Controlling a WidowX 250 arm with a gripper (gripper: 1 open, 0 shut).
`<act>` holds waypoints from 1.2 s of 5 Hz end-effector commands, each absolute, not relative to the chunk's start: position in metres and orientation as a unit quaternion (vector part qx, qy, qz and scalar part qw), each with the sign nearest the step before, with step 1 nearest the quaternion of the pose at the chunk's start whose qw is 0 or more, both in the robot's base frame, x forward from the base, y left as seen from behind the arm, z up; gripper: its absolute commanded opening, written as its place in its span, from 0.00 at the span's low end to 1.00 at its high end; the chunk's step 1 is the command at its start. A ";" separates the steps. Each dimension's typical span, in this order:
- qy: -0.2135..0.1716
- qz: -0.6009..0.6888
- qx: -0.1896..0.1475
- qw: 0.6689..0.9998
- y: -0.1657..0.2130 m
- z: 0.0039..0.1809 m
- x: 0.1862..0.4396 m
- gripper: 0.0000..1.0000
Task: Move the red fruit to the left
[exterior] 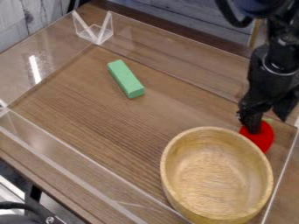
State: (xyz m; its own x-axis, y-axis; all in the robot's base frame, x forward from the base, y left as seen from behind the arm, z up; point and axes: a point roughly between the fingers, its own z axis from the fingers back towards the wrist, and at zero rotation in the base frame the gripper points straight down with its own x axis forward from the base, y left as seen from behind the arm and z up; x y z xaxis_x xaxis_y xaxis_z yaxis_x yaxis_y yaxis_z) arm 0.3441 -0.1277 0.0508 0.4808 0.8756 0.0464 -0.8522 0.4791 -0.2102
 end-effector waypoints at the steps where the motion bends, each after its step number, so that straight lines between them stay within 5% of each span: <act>1: -0.091 0.510 -0.102 0.849 -0.131 0.068 0.354 1.00; 5: -0.085 0.547 -0.102 0.826 -0.127 0.044 0.345 1.00; 6: -0.086 0.537 -0.102 0.833 -0.125 0.044 0.343 0.00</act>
State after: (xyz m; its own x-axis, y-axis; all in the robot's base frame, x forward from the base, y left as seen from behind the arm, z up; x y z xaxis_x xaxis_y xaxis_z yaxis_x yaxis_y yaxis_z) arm 0.3402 -0.1251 0.0383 0.4088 0.9121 0.0310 -0.8828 0.4038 -0.2401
